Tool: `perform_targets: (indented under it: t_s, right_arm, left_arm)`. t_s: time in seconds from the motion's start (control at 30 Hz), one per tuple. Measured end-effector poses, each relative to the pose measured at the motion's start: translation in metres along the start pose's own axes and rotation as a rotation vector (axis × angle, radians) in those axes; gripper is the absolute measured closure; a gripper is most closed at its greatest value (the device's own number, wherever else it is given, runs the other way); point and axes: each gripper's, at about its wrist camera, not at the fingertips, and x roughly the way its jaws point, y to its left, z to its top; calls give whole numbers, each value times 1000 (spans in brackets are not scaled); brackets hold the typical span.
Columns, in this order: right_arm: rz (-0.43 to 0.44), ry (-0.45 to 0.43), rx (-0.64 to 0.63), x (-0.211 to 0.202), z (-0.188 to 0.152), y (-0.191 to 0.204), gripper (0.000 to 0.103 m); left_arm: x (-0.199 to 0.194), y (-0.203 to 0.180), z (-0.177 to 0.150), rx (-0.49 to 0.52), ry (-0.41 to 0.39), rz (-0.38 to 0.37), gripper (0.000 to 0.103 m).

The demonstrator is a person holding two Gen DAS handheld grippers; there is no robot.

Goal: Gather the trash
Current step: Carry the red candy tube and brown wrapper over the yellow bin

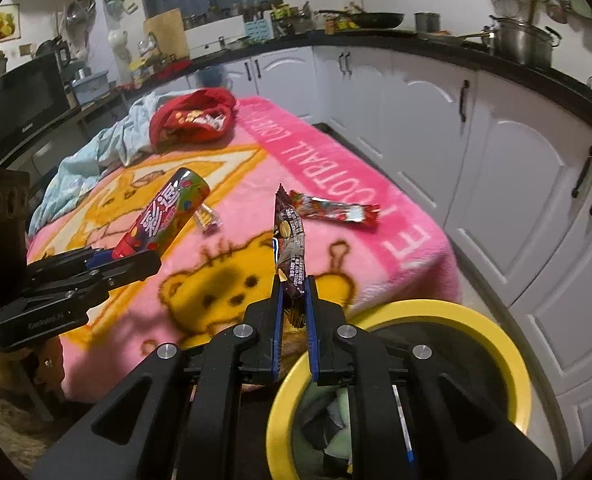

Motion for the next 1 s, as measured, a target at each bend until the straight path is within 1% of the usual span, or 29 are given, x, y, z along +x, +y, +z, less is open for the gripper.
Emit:
perform_targets:
  t_s: [0.43,0.83,1.0]
  right_arm:
    - [-87,-76,55,-45,-13,-31,93]
    - [-133,-90,89,-67,-33,-53,93]
    - [-151,-81,101,-70,-42,-63,93]
  left_arm:
    - [12,-44,8,91,3,-49,79]
    - [31,-80,7,157,26,-91,79]
    - [39,-92,5,177,39,-104,79]
